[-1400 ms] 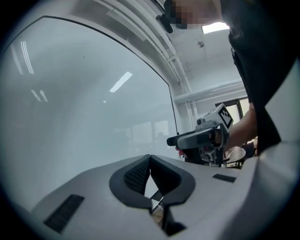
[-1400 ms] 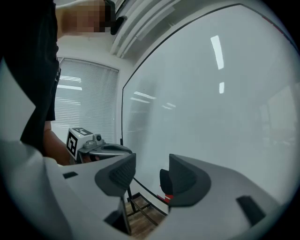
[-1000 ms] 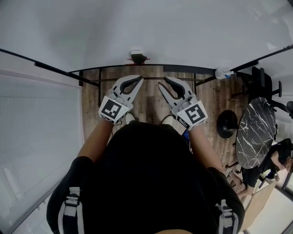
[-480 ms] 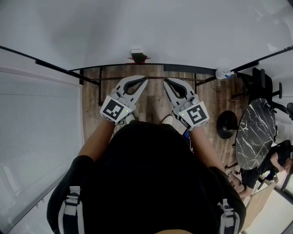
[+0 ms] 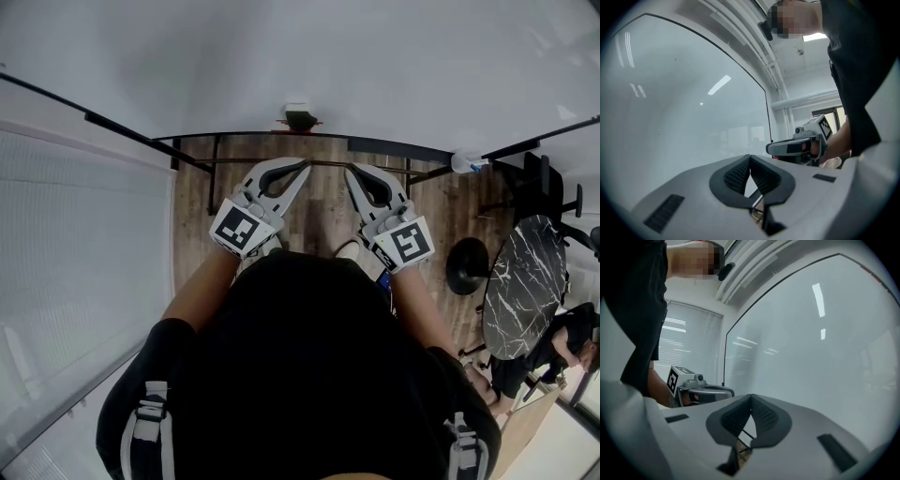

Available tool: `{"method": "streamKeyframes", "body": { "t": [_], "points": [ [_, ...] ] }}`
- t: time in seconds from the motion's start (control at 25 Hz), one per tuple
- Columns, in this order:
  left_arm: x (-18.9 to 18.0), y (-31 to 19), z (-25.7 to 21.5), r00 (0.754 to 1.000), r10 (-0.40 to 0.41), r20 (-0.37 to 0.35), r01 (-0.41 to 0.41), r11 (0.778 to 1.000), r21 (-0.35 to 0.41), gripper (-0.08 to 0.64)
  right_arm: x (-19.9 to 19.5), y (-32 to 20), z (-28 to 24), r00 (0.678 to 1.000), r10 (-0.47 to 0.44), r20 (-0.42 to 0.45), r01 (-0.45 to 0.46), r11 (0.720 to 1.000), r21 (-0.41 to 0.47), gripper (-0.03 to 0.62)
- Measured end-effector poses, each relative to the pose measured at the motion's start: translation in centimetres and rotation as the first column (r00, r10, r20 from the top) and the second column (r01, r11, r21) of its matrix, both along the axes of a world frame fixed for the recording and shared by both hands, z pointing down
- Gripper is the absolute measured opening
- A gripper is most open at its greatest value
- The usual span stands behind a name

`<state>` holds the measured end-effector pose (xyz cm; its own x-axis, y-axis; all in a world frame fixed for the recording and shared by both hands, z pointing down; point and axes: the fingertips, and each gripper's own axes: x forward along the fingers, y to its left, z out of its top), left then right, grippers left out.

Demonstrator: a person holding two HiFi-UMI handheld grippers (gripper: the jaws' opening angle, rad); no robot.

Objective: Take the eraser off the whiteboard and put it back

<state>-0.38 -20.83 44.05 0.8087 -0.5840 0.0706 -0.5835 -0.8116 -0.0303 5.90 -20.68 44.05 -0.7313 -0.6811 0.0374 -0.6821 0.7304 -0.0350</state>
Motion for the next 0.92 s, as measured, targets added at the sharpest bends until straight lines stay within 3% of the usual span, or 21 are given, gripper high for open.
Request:
{"method": "streamKeyframes", "body": {
  "t": [0.92],
  "points": [
    [-1.5, 1.3, 0.7, 0.999, -0.037, 0.029, 0.038, 0.999, -0.014, 0.005, -1.2, 1.4, 0.6, 1.0, -0.016, -0.014, 0.016, 1.0, -0.019, 0.003]
  ]
}}
